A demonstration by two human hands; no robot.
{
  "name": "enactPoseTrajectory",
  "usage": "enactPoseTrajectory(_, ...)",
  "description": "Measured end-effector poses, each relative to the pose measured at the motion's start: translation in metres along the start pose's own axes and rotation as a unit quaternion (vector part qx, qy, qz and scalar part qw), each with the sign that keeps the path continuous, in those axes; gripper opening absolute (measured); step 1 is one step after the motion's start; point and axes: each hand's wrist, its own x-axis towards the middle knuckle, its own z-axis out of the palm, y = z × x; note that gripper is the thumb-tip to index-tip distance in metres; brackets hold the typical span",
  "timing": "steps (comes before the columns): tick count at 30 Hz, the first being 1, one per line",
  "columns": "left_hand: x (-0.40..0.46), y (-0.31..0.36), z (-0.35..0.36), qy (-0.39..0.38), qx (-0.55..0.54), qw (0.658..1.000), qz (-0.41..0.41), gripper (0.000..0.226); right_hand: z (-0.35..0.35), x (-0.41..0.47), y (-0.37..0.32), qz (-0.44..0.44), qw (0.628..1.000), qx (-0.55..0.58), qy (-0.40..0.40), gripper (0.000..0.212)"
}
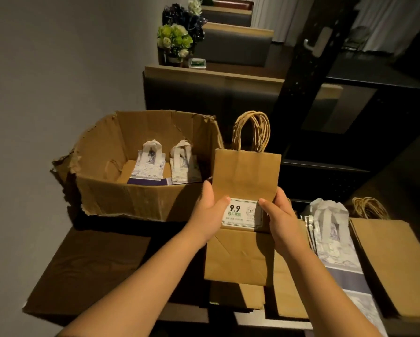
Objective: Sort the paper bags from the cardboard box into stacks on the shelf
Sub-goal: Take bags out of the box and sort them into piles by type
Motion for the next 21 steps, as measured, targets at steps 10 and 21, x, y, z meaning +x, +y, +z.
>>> enactPoseTrajectory(10,0.013,-0.054,0.149,-0.062,0.106,0.984,-0.128,0.079,-0.143,-0.024,0.060,0.131,0.976,-0.151,0.089,0.024)
enactPoseTrajectory(21,0.053,-0.088,0.208,0.002,0.271,0.942,-0.199,0.053,-0.185,0.019,0.110,0.232,0.901,-0.363,0.039,0.019)
